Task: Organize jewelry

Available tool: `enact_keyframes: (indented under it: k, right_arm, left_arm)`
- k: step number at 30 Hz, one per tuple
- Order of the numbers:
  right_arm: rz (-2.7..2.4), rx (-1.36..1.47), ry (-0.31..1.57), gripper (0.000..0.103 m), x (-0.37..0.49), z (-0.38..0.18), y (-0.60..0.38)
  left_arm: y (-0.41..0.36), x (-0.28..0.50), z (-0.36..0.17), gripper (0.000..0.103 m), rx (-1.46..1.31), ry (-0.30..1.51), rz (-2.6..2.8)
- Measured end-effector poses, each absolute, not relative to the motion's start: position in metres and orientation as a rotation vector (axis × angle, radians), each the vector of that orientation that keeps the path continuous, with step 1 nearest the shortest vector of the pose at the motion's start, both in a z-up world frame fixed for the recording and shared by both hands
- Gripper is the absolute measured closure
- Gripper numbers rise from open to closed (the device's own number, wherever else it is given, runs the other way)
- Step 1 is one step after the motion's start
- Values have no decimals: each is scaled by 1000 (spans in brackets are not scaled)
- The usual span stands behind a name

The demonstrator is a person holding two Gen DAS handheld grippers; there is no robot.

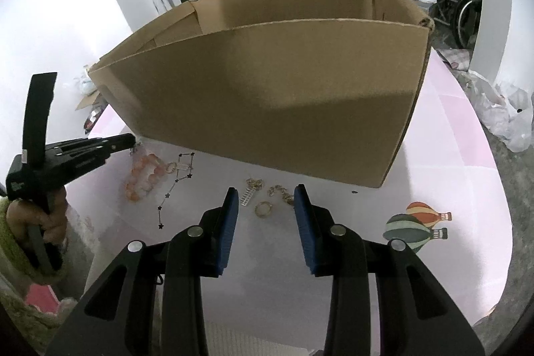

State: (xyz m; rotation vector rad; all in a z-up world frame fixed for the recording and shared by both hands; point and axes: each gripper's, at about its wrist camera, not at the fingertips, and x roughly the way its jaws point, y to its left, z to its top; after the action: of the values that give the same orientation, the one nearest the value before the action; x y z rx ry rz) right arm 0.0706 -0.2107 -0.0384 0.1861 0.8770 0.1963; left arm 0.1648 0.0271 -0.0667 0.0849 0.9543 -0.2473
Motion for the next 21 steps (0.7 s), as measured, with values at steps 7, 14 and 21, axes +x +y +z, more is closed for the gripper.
enact_keyframes:
  k: [7,14,21]
  right_arm:
    - [196,188,881,69,69,-36,-212]
    - [215,191,889,69,71,-37,-209]
    - [219,184,888,69,73,-37,-209]
  left_arm:
    - [39,149,-63,103,39,961,-261]
    - [19,148,-51,70,124,905,-286]
    - [15,158,-66,80,149,965,-268]
